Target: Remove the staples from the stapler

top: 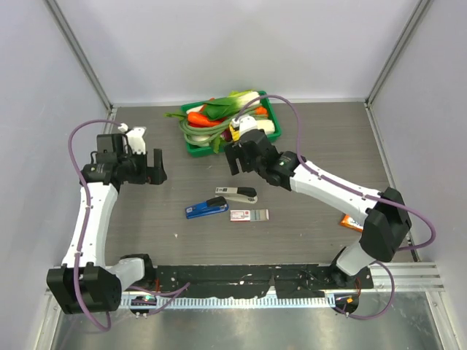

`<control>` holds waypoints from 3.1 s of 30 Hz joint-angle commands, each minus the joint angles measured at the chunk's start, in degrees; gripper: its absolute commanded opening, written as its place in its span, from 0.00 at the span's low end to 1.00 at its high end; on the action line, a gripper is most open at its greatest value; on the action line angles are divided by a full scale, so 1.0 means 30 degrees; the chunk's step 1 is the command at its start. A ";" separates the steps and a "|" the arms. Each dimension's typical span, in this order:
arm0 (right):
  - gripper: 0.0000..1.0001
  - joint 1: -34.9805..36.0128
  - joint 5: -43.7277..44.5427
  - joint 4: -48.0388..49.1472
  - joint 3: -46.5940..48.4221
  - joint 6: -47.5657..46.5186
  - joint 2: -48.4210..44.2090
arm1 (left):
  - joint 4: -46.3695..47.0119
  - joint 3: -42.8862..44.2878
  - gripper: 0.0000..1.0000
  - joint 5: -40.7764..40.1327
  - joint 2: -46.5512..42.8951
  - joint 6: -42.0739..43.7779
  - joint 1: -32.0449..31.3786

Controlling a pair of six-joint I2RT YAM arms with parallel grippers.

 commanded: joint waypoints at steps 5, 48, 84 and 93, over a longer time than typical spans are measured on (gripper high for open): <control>0.87 0.1624 -0.1644 -0.0481 0.1196 -0.3280 0.1476 | -0.1103 0.0648 1.00 0.1714 0.0854 0.0593 0.2870; 0.60 0.4643 -0.7884 -0.2212 0.3979 -1.0959 0.8100 | -0.1369 -0.1139 1.00 0.1601 0.0212 0.1911 0.3430; 0.60 0.4613 -0.4780 -0.0627 0.4332 -0.5098 0.8012 | -0.1545 -0.1607 1.00 0.2158 -0.0198 0.1970 0.3430; 0.50 0.4614 -0.6099 -0.1654 0.4009 -0.5449 0.8158 | -0.1574 -0.1753 1.00 0.2275 -0.0257 0.1970 0.3430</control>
